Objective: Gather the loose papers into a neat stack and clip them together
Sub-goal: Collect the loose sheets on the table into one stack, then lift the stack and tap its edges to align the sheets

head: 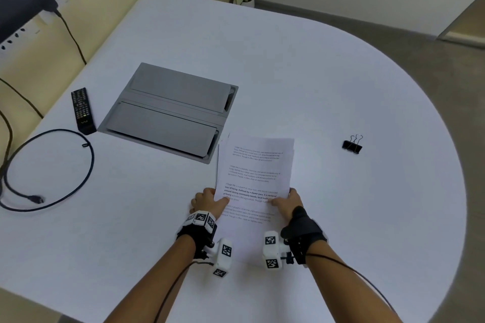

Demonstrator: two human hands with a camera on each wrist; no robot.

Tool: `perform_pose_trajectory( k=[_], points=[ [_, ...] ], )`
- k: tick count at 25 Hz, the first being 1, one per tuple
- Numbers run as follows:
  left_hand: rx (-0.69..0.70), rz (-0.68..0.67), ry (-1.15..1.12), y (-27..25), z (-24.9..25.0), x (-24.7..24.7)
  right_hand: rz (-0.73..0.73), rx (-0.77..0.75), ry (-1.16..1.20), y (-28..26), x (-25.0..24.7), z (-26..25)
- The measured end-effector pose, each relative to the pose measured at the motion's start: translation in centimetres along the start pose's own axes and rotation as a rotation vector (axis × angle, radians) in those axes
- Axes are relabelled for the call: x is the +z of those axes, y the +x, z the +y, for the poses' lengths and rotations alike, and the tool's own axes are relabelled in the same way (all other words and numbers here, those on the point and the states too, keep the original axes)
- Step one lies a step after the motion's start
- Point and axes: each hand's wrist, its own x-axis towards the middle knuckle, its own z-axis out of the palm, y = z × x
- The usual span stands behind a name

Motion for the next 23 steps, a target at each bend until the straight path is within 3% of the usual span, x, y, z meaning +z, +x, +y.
perform_pose_trajectory(
  k=[4, 9, 14, 23],
  points=[
    [0.039, -0.07, 0.049, -2.7, 0.0, 1.4, -0.098, 0.068, 0.152, -1.2, -0.4, 2.5],
    [0.072, -0.092, -0.513, -5.2, -0.6, 1.6, -0.145, -0.065, 0.301, -4.6, -2.5, 5.0],
    [0.277, -0.111, -0.631, -7.2, -1.5, 0.5, -0.19, -0.202, 0.423, -8.2, -5.6, 6.2],
    [0.67, -0.015, -0.838, -13.9, 3.1, -3.0, -0.003, -0.555, 0.602, -14.1, -7.8, 1.0]
  ],
)
